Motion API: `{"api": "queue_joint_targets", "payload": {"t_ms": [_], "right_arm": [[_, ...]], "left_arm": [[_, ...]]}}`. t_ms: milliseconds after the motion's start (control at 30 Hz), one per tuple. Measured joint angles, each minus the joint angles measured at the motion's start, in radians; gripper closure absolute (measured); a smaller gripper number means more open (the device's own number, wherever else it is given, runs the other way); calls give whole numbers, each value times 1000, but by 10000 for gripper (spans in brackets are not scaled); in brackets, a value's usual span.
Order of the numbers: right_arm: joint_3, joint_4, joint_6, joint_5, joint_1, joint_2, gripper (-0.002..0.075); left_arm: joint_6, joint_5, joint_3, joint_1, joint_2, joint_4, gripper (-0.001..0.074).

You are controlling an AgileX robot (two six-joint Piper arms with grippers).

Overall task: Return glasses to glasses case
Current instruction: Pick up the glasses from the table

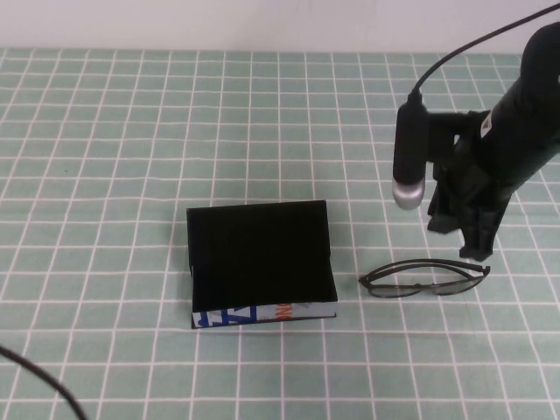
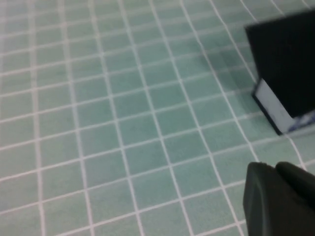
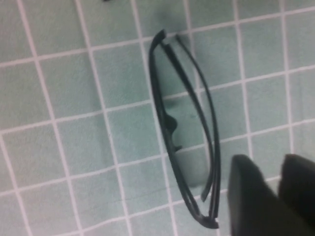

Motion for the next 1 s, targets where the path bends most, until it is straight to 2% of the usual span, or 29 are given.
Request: {"api": "queue_joint_targets", "payload": {"t_ms": [267, 367, 600, 1000], "right_arm": [[103, 0, -33, -63, 2, 0, 253], [161, 0, -36, -109, 2, 0, 180], [239, 33, -64, -198, 2, 1, 151], [241, 117, -82, -260, 2, 1, 149]], "left_arm": [[90, 1, 0, -89, 63, -36, 737], [92, 1, 0, -119, 63, -34, 737], [94, 4, 0, -130, 63, -33, 737], [94, 16, 0, -131, -12, -30, 737]]}}
